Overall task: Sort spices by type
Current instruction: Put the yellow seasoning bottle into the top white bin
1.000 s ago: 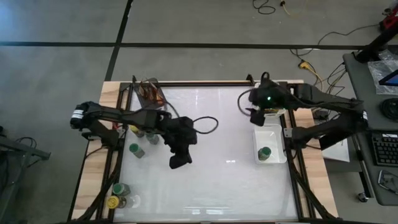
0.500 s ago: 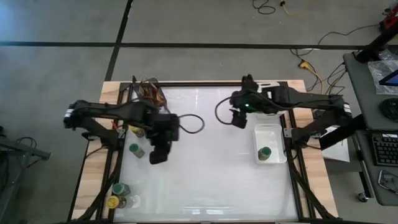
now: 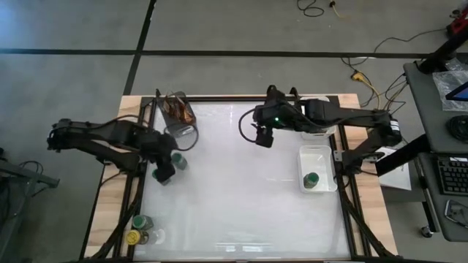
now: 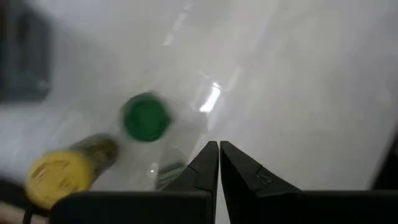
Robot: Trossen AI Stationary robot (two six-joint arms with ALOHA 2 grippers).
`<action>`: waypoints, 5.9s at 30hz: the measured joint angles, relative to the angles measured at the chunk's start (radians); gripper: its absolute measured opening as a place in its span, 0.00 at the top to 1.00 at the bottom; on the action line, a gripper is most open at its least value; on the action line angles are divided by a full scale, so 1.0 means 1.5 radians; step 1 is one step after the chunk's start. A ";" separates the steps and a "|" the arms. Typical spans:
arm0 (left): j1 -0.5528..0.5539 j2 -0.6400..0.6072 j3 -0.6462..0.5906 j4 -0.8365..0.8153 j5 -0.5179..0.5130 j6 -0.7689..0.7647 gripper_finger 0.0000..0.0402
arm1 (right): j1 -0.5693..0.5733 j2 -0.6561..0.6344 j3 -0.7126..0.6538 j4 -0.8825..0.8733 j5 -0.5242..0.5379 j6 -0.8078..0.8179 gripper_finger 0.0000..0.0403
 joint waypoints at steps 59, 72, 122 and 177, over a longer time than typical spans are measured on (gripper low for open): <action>0.407 0.038 -0.213 -0.005 0.007 -0.076 0.32 | -0.002 -0.002 0.032 -0.008 -0.001 -0.086 0.32; 0.407 0.046 -0.130 -0.016 0.009 -0.035 0.47 | -0.002 -0.013 0.032 -0.007 -0.001 -0.116 0.29; 0.191 0.571 0.324 0.188 -0.005 0.422 0.44 | -0.002 -0.125 0.032 -0.273 0.063 0.068 0.19; 0.173 0.432 0.323 0.211 0.012 0.403 0.30 | 0.030 -0.077 0.004 -0.183 -0.070 0.142 0.13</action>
